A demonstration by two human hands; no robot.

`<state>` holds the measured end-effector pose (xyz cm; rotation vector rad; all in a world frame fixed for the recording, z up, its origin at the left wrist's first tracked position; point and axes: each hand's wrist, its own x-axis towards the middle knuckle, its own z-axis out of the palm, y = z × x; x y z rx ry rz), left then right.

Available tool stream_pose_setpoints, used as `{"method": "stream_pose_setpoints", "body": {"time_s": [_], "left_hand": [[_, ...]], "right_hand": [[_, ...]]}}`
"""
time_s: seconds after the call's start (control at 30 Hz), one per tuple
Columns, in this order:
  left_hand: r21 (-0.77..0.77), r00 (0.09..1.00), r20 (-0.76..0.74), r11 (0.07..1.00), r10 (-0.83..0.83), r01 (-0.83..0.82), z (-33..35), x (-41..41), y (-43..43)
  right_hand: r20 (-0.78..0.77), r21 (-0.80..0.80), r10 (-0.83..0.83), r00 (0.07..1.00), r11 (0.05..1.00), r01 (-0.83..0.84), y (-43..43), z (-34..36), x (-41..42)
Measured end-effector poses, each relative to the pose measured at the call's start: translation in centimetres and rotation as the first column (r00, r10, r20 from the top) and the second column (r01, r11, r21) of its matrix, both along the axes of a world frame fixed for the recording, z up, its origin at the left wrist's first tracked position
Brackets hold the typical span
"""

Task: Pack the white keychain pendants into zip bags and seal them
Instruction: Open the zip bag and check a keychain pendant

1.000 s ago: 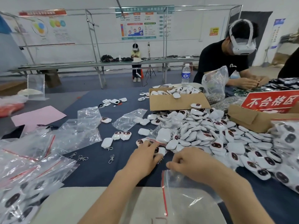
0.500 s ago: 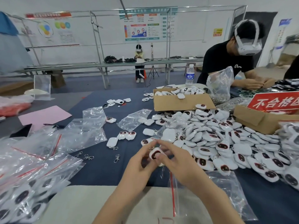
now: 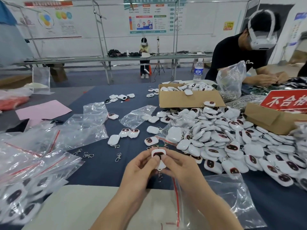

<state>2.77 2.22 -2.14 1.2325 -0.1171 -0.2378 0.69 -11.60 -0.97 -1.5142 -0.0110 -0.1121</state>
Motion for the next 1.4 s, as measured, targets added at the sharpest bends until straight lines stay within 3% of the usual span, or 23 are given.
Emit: {"method": "stream_pose_setpoints", "body": {"time_s": [0.5, 0.57, 0.67, 0.9, 1.2, 1.4], "left_hand": [[0.004, 0.994, 0.067, 0.997, -0.082, 0.082, 0.1, -0.3, -0.1], [0.068, 0.988, 0.125, 0.995, -0.087, 0.079, 0.1, -0.4, -0.1], [0.196, 0.971, 0.222, 0.980, -0.087, 0.043, 0.1, -0.5, 0.0], [0.307, 0.949, 0.310, 0.951, -0.066, -0.033, 0.0, -0.8, -0.5], [0.312, 0.954, 0.298, 0.948, -0.034, -0.064, -0.2, -0.6, -0.7], [0.371, 0.899, 0.425, 0.885, 0.107, -0.281, -0.8, -1.0, -0.9]], "right_hand": [[0.054, 0.014, -0.072, 0.996, 0.997, 0.071, -0.1, -0.4, -0.4], [0.050, 0.017, -0.096, 0.994, 0.995, 0.095, -0.1, -0.4, -0.2], [0.045, 0.016, -0.098, 0.994, 0.995, 0.097, -0.3, -0.6, -0.2], [0.042, 0.079, -0.093, 0.995, 0.993, 0.089, -0.5, -1.1, -0.3], [0.050, 0.108, -0.091, 0.995, 0.990, 0.086, -0.4, -1.7, 0.0], [0.110, 0.018, -0.015, 0.994, 1.000, 0.013, -0.6, -1.7, 0.0]]}}
